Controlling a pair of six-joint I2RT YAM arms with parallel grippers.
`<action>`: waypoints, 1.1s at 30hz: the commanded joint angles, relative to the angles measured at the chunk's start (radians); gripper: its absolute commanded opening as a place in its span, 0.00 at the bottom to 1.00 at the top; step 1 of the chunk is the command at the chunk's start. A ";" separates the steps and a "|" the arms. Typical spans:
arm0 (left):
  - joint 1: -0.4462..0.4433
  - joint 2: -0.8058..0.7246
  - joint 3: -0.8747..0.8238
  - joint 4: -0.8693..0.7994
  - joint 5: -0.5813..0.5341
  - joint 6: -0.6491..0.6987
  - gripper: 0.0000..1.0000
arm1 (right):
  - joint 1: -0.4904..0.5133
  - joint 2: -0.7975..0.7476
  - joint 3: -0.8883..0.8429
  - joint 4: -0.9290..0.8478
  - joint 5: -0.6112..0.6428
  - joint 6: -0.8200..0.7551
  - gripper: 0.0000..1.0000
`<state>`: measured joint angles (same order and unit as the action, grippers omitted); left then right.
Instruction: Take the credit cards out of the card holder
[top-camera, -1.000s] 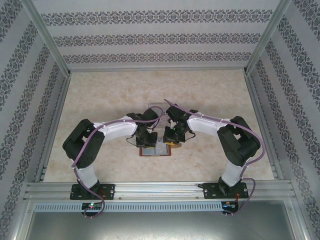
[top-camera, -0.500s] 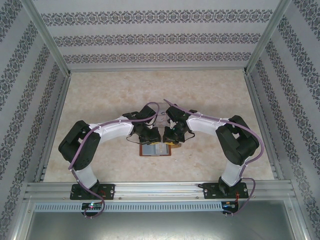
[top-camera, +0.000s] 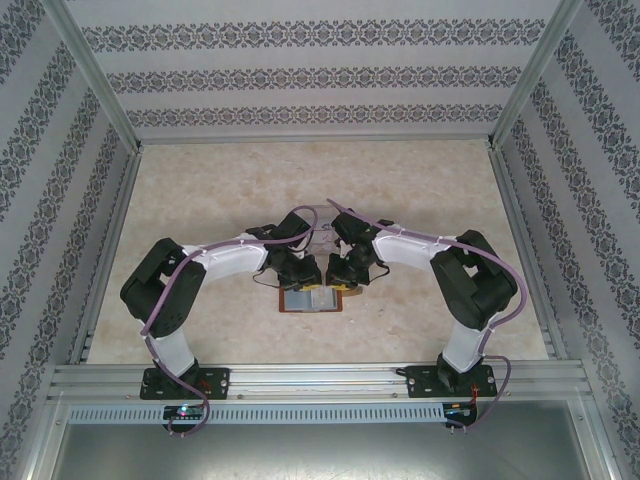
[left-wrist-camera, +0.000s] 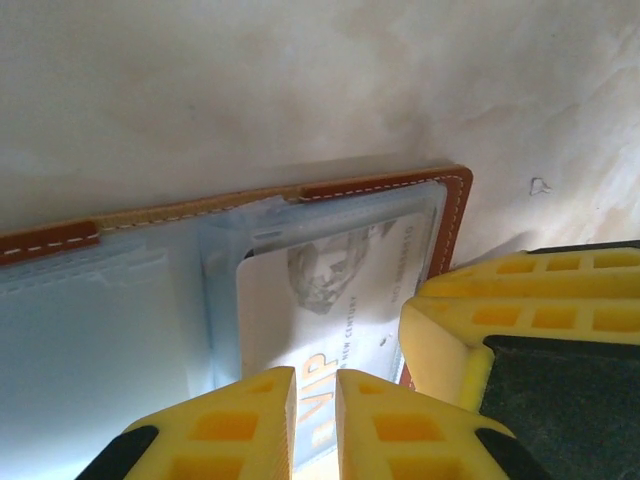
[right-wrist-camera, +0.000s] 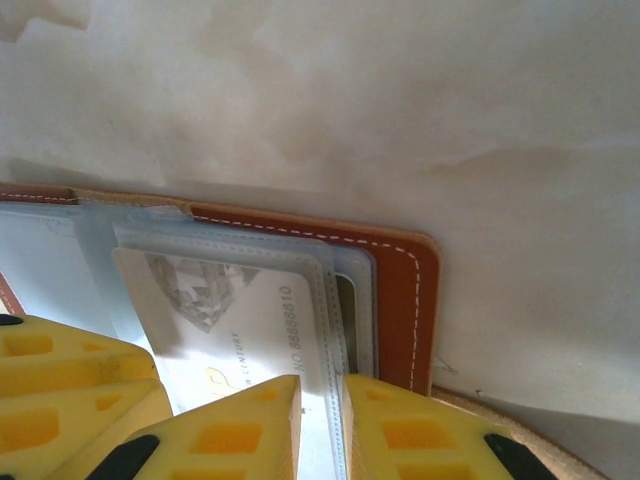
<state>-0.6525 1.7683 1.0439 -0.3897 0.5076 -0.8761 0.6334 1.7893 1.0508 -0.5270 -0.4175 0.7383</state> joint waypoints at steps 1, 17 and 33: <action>0.008 0.012 0.003 -0.032 -0.012 0.003 0.18 | 0.013 0.018 0.003 -0.014 -0.012 0.006 0.21; 0.010 0.031 0.018 -0.060 -0.017 0.017 0.20 | 0.014 0.033 0.006 -0.018 -0.013 0.006 0.22; 0.010 0.034 0.018 -0.076 -0.025 0.024 0.23 | 0.015 0.064 0.014 -0.078 0.044 -0.028 0.25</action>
<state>-0.6525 1.7870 1.0473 -0.4110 0.5041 -0.8715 0.6331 1.8122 1.0653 -0.5419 -0.4282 0.7296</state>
